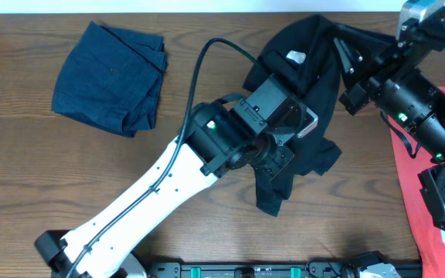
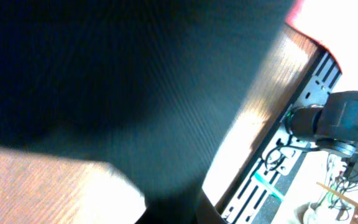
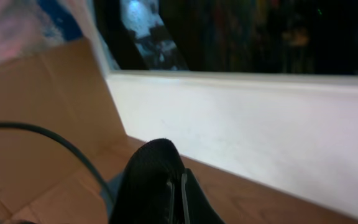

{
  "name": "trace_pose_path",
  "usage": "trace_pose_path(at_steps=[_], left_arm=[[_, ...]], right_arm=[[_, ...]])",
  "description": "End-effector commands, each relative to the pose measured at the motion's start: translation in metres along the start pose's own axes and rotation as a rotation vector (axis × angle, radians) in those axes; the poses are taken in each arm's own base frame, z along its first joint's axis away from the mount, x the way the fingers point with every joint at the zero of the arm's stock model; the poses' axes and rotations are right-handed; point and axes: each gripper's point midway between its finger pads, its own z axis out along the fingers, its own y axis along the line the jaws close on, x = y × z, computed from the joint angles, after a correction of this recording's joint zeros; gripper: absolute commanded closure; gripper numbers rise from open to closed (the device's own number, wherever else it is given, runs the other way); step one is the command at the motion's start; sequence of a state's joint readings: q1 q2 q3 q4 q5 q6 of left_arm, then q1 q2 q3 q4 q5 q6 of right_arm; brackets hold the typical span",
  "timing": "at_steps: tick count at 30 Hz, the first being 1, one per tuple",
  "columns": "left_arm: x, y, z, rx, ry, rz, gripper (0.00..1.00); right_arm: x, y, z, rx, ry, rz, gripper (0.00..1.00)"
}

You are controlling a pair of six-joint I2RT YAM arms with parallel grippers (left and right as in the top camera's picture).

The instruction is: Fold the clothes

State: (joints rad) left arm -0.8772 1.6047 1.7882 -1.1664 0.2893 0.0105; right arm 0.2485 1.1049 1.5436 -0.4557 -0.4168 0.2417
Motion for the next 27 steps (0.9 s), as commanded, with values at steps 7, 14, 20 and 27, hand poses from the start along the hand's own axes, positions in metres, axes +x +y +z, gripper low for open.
trace_pose_path(at_steps=[7, 14, 20, 27], left_arm=[[-0.015, 0.005, -0.118, -0.159, -0.350, -0.012, 0.94], [-0.019, 0.003, -0.169, -0.199, -0.533, -0.009, 0.95], [-0.028, 0.001, -0.179, -0.194, -0.594, -0.016, 0.94], [-0.048, -0.006, -0.204, -0.173, -0.731, -0.017, 0.94]], right_arm=[[0.056, -0.044, 0.016, 0.174, 0.216, 0.068, 0.95], [0.132, -0.039, 0.049, 0.055, 0.489, 0.105, 0.97], [0.188, -0.024, 0.081, -0.039, 0.652, 0.082, 0.96], [0.237, -0.048, 0.126, 0.028, 0.721, 0.002, 0.41]])
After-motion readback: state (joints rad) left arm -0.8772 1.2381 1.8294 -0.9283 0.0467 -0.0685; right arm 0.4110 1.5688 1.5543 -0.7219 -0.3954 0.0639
